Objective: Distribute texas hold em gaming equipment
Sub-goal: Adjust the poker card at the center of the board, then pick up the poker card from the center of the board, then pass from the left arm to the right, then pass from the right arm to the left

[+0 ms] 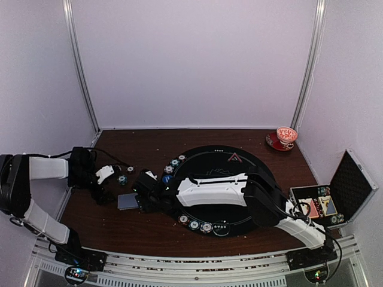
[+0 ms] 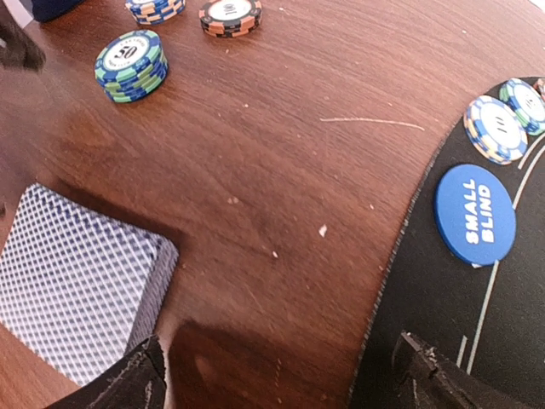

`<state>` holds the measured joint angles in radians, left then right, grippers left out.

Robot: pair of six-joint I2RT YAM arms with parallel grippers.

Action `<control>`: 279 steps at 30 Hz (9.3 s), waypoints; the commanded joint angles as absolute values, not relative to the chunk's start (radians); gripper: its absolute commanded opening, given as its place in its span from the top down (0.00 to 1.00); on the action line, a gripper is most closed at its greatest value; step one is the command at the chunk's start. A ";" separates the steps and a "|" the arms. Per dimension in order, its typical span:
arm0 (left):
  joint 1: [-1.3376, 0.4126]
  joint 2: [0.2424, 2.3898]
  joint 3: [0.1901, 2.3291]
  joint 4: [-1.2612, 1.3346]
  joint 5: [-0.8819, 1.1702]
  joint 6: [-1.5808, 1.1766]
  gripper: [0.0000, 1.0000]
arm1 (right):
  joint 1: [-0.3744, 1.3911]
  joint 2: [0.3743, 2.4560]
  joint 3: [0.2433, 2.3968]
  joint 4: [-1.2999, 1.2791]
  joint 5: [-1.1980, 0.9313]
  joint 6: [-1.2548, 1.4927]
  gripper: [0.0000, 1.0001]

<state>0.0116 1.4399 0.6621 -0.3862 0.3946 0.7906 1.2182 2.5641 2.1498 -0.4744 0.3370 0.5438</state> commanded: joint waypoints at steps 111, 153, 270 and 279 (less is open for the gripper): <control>-0.434 1.726 0.884 -0.714 -0.012 0.794 0.02 | 1.224 1.839 1.242 -0.236 0.405 0.579 0.00; -0.410 1.671 0.937 -0.755 0.107 0.797 0.54 | 1.204 1.922 1.285 -0.091 0.141 0.643 0.00; -0.426 1.329 0.903 -0.626 0.476 0.883 0.02 | 1.035 2.266 1.363 0.812 -0.521 1.278 1.00; -0.426 1.370 0.962 -0.471 0.712 0.855 0.02 | 1.000 2.037 1.200 0.730 -0.490 1.233 1.00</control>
<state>-0.4225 1.3418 0.9237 -0.5888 0.5705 0.8619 1.0203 2.1292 1.2385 0.7261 -0.5030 1.2587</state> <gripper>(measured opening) 0.978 0.110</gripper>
